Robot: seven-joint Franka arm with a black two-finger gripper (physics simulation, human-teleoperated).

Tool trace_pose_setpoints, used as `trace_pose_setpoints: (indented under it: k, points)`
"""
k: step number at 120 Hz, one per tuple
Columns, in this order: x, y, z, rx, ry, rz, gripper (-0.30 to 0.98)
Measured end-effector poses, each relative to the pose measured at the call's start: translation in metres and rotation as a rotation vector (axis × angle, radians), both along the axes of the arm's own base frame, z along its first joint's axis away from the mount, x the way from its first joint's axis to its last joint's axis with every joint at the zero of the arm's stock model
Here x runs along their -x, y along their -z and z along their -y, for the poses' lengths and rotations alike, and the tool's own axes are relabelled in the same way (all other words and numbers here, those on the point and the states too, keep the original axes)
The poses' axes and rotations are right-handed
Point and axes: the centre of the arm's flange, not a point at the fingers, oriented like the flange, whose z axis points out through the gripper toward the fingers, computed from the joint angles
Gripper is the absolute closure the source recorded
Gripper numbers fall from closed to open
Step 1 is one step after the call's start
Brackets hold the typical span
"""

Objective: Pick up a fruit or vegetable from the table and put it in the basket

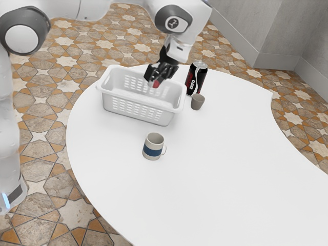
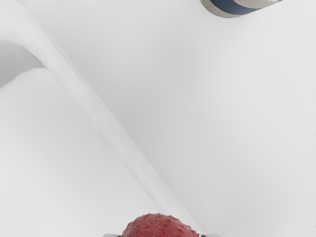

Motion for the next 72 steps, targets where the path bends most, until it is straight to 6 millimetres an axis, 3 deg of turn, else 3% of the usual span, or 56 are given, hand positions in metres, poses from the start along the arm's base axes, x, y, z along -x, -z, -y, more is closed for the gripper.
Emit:
trace_pose_setpoints:
  k: [12, 22, 42, 56, 72]
  points:
    - [0.002, 0.001, 0.009, 0.003, 0.034, -0.001, 0.52]
    - [0.016, -0.003, 0.007, 0.002, 0.039, 0.004, 0.52]
    - [0.007, 0.006, -0.068, 0.007, -0.066, 0.023, 0.52]
    - [0.014, 0.011, -0.115, 0.01, -0.135, 0.027, 0.52]
    - [0.024, 0.017, -0.151, 0.014, -0.186, 0.03, 0.52]
